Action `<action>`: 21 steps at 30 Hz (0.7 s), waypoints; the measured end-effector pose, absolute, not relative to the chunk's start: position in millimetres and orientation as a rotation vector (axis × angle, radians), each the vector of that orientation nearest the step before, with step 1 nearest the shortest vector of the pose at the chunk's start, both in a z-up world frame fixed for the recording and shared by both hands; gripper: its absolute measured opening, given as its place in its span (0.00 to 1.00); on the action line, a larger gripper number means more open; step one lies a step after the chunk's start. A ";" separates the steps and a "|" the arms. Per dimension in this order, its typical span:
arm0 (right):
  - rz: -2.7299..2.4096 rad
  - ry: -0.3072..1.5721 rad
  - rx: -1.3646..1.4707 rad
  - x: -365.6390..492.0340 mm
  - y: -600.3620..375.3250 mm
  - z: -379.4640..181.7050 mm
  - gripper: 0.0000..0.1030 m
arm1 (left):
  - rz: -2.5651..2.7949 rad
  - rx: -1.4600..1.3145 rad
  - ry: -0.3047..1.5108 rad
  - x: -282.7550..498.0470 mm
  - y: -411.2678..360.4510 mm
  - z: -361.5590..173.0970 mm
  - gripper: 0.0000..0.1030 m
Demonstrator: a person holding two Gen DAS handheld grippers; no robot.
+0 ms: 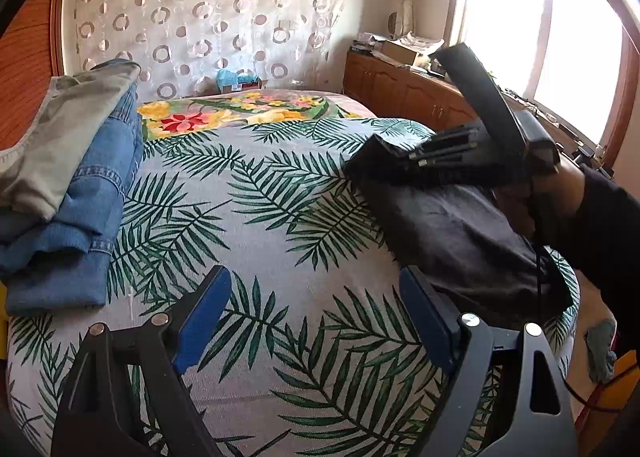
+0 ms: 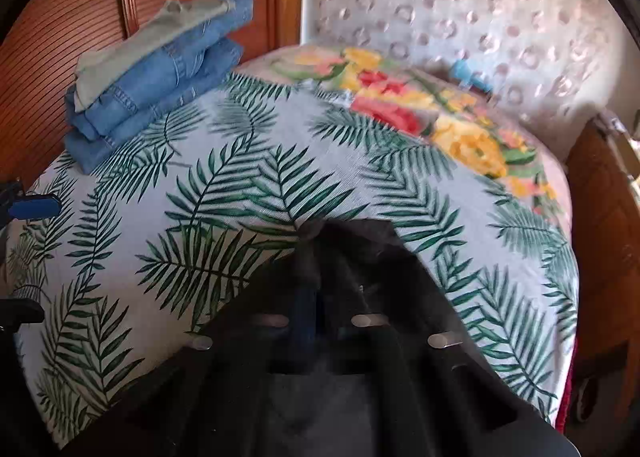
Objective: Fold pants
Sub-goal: 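Open the right gripper and lift it away from the folded shorts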
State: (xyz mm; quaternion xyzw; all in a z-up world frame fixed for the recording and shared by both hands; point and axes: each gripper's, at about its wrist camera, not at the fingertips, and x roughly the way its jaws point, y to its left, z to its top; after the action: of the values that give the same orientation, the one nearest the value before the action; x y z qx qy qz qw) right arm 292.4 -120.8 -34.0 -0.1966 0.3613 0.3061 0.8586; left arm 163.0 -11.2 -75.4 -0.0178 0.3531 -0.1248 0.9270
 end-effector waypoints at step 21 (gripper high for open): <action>0.434 0.738 -0.214 313.8 -157.2 -16.3 0.46 | -0.303 -0.028 0.727 150.7 -30.2 -76.9 0.84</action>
State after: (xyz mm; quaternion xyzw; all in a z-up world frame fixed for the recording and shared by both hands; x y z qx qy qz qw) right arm 313.8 -157.2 -16.3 -0.1037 0.3569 0.2102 0.9042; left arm 150.7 -30.2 -76.9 -0.0139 0.3543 -0.1474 0.9233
